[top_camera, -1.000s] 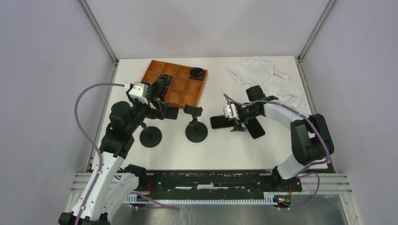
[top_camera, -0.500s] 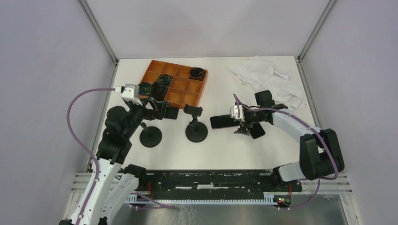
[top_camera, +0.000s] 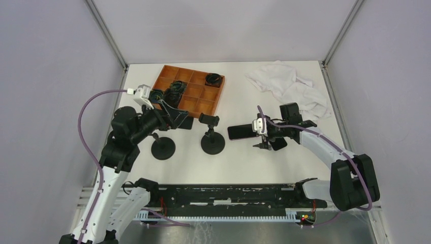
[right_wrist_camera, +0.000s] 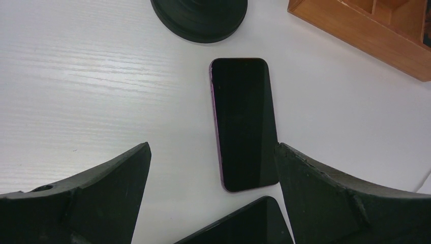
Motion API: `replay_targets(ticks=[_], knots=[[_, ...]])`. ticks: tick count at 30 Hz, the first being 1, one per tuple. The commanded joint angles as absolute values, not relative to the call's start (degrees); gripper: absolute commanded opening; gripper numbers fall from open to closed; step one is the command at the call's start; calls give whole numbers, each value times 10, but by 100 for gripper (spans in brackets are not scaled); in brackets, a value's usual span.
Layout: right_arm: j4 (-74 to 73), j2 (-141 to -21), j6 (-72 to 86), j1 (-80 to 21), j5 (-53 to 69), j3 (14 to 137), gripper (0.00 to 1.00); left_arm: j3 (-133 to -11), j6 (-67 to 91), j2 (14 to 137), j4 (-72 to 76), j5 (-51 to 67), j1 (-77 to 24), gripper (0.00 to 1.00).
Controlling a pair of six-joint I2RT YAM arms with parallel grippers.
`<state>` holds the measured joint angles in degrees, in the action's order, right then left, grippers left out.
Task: Place the phone on the phone stand
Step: Adjust the phone stand at the center of the board.
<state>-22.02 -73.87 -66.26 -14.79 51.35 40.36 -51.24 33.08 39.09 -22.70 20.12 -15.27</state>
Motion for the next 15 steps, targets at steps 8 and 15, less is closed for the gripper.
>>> replay_targets(ticks=[8, 15], knots=[[-203, -728, -660, -142, 538, 396, 98, -548, 358, 404, -310, 162, -208, 79], [-202, -734, -660, -140, 538, 393, 98, -572, 342, 438, -326, 23, -351, 79]])
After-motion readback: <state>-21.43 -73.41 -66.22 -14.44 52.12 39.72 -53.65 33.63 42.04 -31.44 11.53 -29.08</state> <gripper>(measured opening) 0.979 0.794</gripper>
